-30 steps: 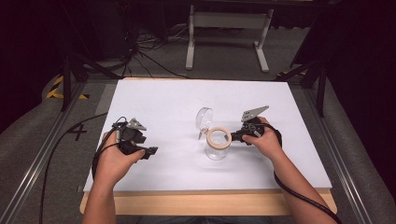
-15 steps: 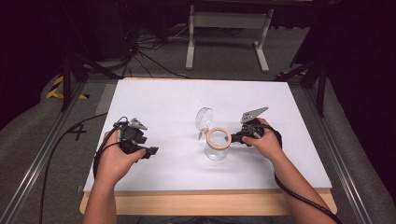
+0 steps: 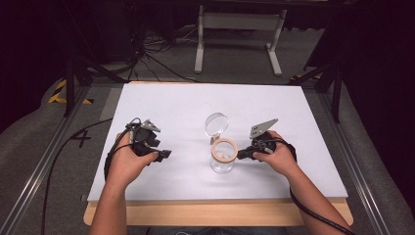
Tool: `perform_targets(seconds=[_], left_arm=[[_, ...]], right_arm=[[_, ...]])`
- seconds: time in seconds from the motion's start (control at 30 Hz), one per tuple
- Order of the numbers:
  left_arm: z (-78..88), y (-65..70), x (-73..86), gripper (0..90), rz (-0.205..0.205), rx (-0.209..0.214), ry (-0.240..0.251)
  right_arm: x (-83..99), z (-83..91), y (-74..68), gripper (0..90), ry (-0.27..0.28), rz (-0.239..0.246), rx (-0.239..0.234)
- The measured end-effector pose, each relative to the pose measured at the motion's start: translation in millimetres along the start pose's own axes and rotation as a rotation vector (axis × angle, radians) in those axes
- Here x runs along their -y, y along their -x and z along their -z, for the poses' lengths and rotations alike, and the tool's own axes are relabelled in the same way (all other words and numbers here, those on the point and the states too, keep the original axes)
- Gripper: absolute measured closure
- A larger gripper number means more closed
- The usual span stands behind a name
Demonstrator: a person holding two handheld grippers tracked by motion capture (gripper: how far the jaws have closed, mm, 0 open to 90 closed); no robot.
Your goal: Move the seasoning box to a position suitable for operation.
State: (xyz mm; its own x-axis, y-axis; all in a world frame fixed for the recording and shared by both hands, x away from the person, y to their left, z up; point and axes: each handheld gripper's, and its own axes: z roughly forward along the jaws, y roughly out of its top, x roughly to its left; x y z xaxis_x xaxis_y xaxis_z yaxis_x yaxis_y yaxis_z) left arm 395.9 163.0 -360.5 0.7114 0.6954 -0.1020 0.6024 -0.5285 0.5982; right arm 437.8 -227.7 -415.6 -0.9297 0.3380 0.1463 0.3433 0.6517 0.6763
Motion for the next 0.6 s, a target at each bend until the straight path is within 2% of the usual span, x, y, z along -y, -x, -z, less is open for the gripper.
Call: perform_targets(seconds=[0.13,0.3,0.57,0.6], left_arm=[[-2.2,-1.3,-2.9,41.5,-0.009,0.007,-0.007],[-5.3,-2.4,-7.4,42.0,-0.014,0.026,0.007],[-12.0,-2.0,-12.4,45.3,-0.025,0.043,0.017],[-12.2,-2.5,-13.3,45.9,-0.037,0.043,0.017]], right_arm=[[-1.8,-1.7,-8.4,90.0,-0.014,0.011,-0.015],[-2.0,-3.6,-16.5,90.0,-0.017,0.022,-0.031],[-3.2,-7.8,-26.8,90.0,-0.016,0.037,-0.036],[-3.2,-8.3,-27.9,90.0,-0.014,0.036,-0.038]])
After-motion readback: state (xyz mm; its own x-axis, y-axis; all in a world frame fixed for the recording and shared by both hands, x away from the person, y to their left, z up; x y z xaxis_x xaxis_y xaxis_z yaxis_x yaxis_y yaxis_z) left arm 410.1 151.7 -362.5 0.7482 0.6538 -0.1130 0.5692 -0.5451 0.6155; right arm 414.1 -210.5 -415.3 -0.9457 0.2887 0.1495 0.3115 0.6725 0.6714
